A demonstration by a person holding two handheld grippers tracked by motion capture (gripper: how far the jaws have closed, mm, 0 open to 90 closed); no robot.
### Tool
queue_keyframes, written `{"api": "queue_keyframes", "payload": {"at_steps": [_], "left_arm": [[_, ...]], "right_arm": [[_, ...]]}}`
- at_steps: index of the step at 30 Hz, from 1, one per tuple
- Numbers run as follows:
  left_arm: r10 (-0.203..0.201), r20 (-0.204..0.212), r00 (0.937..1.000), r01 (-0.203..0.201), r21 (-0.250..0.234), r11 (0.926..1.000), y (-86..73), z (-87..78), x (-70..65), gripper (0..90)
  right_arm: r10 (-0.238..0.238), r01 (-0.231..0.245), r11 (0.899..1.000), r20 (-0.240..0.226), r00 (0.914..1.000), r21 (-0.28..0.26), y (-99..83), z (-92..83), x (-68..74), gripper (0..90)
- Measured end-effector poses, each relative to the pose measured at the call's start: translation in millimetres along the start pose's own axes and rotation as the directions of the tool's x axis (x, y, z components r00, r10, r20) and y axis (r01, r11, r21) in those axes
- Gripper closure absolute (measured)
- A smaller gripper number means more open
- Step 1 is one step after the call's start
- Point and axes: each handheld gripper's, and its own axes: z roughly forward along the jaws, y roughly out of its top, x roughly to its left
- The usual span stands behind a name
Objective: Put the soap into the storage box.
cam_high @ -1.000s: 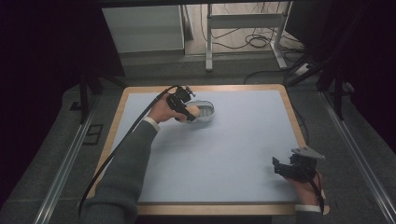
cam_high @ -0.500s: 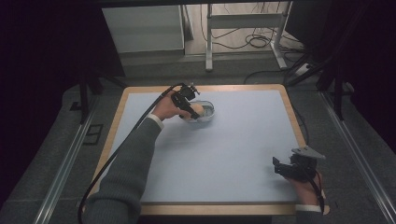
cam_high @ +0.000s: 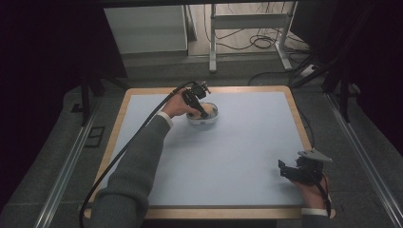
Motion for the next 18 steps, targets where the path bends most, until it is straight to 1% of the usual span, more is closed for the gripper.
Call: {"api": "queue_keyframes", "payload": {"at_steps": [2,6,11,15,16,17,18], "left_arm": [[0.004,0.007,1.0,-0.004,0.007,1.0,1.9,3.9,0.5,32.2],[-0.002,0.013,0.9999,0.002,0.017,0.9999,2.9,10.9,2.9,32.2],[-0.007,0.015,0.9999,0.007,0.023,0.9997,2.3,15.1,4.7,32.1],[-0.001,0.006,1.0,0.001,0.006,1.0,2.3,13.4,3.1,31.5],[-0.005,0.026,0.9997,0.005,-0.016,0.9999,2.5,9.4,2.0,29.7],[-0.004,0.031,0.9995,0.005,-0.024,0.9997,3.0,6.4,1.2,28.9],[-0.005,0.025,0.9997,0.005,-0.03,0.9995,3.3,3.7,-0.1,28.2]], "right_arm": [[0.002,-0.002,1.0,0.0,1.0,0.0,-0.1,0.2,-0.6,8.0],[0.005,-0.005,1.0,0.003,1.0,0.0,-0.5,0.0,-2.6,8.0],[0.012,-0.012,1.0,0.008,0.9999,-0.002,-0.8,-0.2,-4.7,8.0],[0.011,-0.011,1.0,0.006,0.9999,0.001,-0.7,0.0,-4.3,8.0],[0.01,-0.01,1.0,0.005,0.9999,0.001,-0.7,-0.1,-4.0,8.0],[0.01,-0.01,1.0,0.005,0.9999,0.001,-0.8,-0.1,-4.1,8.0],[0.01,-0.01,1.0,0.006,0.9999,0.001,-0.9,0.0,-4.2,8.0]]}}
